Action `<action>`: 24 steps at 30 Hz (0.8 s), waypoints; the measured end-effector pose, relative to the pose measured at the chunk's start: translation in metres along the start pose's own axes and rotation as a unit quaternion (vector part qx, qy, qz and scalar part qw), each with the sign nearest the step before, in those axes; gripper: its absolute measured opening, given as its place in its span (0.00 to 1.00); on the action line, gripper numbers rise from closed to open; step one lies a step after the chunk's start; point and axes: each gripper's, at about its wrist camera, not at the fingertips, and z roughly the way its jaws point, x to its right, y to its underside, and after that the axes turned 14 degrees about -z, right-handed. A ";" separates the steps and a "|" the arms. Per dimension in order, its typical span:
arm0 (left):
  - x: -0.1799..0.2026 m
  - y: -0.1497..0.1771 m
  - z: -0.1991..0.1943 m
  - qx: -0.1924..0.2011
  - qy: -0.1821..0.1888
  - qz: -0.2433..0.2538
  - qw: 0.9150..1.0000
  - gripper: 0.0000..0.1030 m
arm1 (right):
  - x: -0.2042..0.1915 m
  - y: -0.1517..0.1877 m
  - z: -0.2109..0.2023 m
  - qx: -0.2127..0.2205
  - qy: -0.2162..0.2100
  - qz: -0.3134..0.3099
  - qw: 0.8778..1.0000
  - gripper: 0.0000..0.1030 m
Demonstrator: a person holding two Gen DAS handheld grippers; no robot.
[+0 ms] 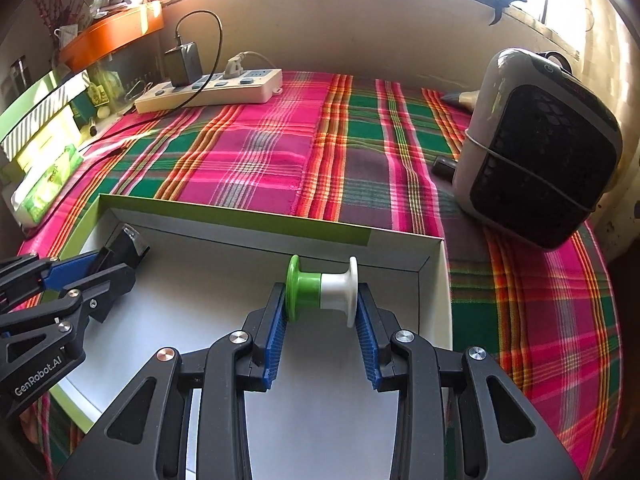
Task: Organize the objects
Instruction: 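Carry the black gadget with left tool into the white box while right tool carries the spool there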
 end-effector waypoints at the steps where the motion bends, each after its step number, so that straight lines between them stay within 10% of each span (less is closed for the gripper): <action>1: 0.001 0.000 0.000 0.001 -0.003 0.002 1.000 0.25 | 0.001 0.000 0.000 0.000 0.000 0.001 1.000 0.34; 24: 0.002 0.002 0.001 0.003 -0.006 0.001 1.000 0.30 | 0.001 -0.001 -0.001 -0.002 -0.003 0.011 1.000 0.44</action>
